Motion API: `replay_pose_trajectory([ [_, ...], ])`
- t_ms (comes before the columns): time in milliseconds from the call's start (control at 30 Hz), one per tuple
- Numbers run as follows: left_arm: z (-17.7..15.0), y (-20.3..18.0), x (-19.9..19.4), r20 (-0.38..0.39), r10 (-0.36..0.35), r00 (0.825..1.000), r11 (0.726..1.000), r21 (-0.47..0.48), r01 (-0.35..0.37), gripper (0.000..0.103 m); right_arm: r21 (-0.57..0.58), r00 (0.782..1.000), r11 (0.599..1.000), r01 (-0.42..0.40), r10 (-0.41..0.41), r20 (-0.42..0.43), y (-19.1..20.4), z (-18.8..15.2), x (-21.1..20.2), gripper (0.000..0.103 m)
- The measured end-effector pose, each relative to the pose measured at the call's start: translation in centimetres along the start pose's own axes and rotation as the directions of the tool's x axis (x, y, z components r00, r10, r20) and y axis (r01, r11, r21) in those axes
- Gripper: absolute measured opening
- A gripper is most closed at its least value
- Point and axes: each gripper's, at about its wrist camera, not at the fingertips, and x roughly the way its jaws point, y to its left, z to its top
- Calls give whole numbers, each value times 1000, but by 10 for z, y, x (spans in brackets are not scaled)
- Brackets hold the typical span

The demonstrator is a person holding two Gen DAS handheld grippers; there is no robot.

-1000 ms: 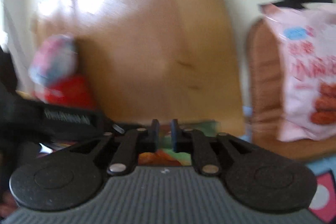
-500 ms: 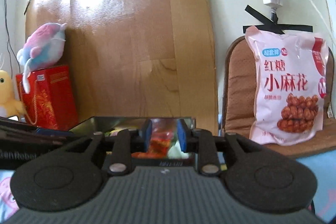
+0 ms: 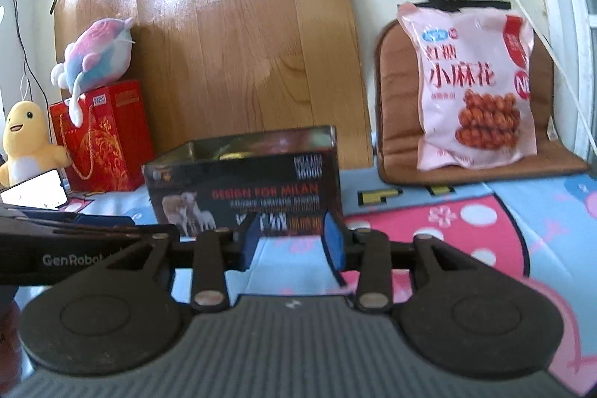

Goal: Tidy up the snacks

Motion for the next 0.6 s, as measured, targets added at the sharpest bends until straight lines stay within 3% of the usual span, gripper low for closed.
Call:
replay_pose_trajectory([
  [100,-9,3,4,-8,15,1000,1000,-18,-15,52,-4,1000,1000,-8,8,-9,2,-2,1,43],
  [167,-14,7,7,-11,29,1000,999,-41,-29,52,-1,1000,1000,-10,10,-10,2,-2,2,51],
  [267,-18,13,11,-13,64,998,996,-63,-65,56,16,1000,1000,-13,13,-17,-2,-3,2,51],
  [367,-17,17,11,-1,75,997,993,-87,-75,62,23,1000,1000,-19,20,-23,-3,-3,3,52],
  [533,-17,19,15,-17,76,997,993,-90,-77,63,11,1000,1000,-26,27,-12,-1,-4,2,60],
  [600,-17,20,16,-23,79,997,992,-94,-80,69,5,1000,1000,-29,29,-12,0,-4,2,65],
])
